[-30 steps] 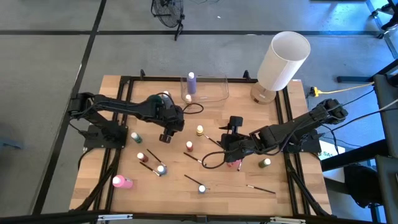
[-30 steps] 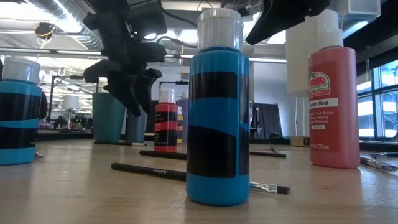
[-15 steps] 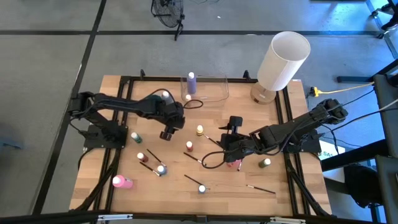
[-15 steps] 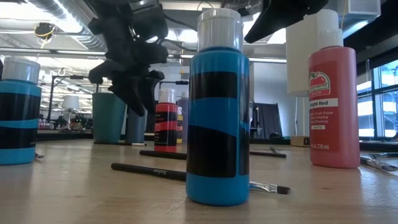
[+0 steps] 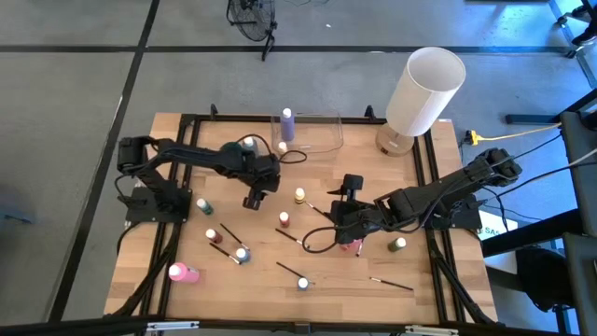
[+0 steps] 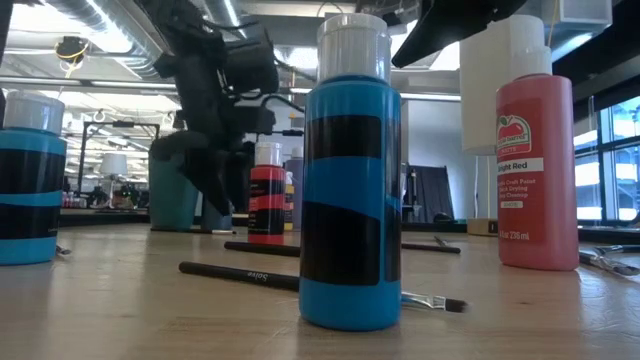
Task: Pick & Place Paint Supplies
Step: Put the silver paint brush into the green cup
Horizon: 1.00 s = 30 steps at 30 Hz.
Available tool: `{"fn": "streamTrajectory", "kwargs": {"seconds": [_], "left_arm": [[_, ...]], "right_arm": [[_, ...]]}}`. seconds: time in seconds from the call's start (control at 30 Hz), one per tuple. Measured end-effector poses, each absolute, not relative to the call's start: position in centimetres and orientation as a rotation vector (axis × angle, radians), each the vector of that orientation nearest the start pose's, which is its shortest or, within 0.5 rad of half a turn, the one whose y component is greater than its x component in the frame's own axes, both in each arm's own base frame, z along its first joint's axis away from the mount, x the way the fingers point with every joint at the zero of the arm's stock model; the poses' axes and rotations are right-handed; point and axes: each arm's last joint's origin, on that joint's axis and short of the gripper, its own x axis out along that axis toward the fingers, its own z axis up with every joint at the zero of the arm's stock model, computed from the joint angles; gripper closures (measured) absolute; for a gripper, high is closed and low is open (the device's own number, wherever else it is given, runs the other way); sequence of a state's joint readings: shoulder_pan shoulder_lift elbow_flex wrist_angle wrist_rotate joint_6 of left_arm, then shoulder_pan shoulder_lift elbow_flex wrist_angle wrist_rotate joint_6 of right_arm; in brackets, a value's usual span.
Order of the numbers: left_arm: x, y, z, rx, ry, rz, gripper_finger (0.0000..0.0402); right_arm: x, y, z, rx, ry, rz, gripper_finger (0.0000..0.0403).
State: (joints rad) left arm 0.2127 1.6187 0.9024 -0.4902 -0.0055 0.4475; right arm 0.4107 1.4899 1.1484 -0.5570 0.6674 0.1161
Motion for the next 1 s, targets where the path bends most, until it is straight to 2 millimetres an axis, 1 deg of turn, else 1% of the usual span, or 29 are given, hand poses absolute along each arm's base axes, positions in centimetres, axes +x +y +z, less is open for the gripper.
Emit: {"fn": "streamTrajectory", "kwargs": {"seconds": [0.13,0.27,0.53,0.67,0.8,1.0], "left_arm": [[28.7,6.3,15.2,0.280,1.260,-0.063,0.0215],[28.8,6.4,14.6,0.287,1.288,-0.019,0.0215],[28.6,7.6,14.7,0.190,1.275,0.090,0.0215],[28.5,7.9,14.7,0.170,1.273,0.089,0.0215],[28.5,7.9,14.7,0.140,1.264,0.051,0.0215],[28.5,7.9,14.7,0.136,1.264,0.054,0.0215]], "right_arm": [[28.8,10.6,27.0,-0.353,0.755,-0.282,0.0119],[28.8,10.6,27.0,-0.352,0.756,-0.281,0.0119],[28.8,10.6,27.0,-0.352,0.756,-0.281,0.0119],[28.8,10.6,27.0,-0.352,0.755,-0.281,0.0119],[28.8,10.6,27.0,-0.345,0.755,-0.284,0.0119],[28.7,10.6,27.0,-0.348,0.759,-0.284,0.0119]]}}
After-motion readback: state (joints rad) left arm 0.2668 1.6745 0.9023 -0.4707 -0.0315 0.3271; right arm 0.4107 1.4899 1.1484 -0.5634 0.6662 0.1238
